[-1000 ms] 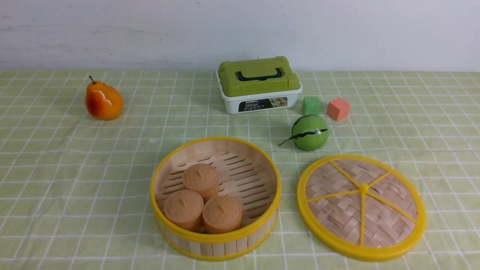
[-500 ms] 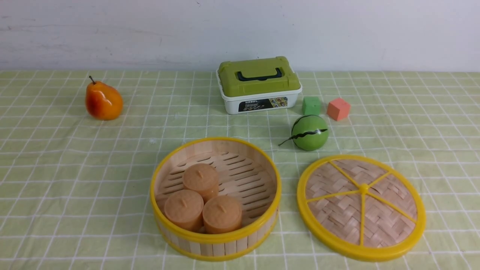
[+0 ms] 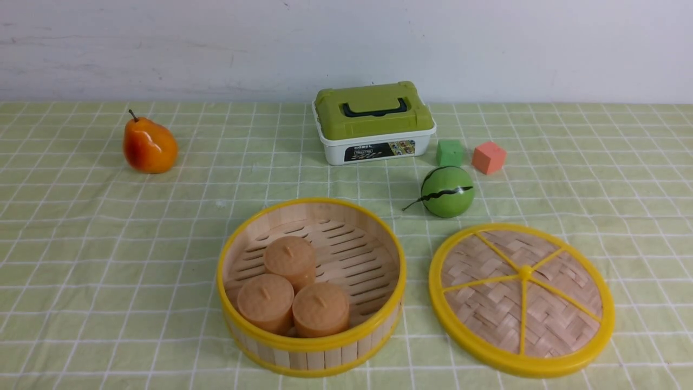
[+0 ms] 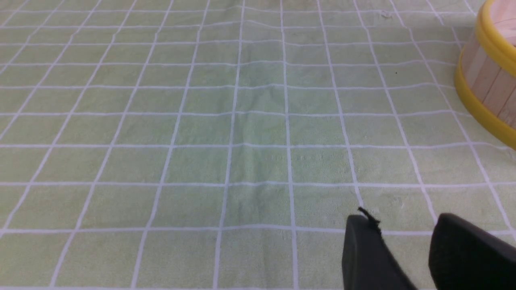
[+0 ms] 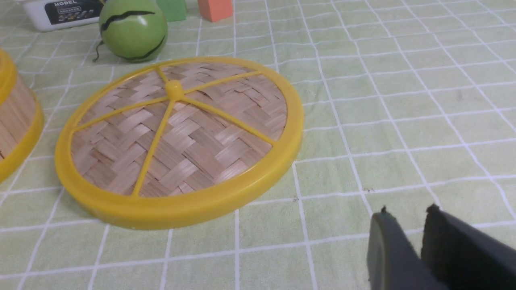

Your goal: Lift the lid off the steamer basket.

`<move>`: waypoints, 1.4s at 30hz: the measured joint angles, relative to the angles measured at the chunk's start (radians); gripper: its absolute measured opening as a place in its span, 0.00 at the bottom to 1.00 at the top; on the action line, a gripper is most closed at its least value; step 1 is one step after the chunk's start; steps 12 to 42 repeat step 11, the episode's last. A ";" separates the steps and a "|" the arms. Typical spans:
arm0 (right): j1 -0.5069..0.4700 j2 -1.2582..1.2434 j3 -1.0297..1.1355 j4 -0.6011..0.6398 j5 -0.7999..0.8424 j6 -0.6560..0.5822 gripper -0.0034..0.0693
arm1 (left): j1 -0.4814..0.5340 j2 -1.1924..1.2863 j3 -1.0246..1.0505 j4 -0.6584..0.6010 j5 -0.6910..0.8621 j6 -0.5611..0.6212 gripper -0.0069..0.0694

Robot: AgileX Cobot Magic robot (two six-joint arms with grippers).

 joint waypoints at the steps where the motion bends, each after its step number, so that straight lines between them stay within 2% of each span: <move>1: 0.000 0.000 0.000 0.000 0.000 0.000 0.20 | 0.000 0.000 0.000 0.000 0.000 0.000 0.40; 42: 0.000 0.000 0.000 0.000 0.000 0.000 0.21 | 0.000 0.000 0.000 0.000 0.000 0.000 0.40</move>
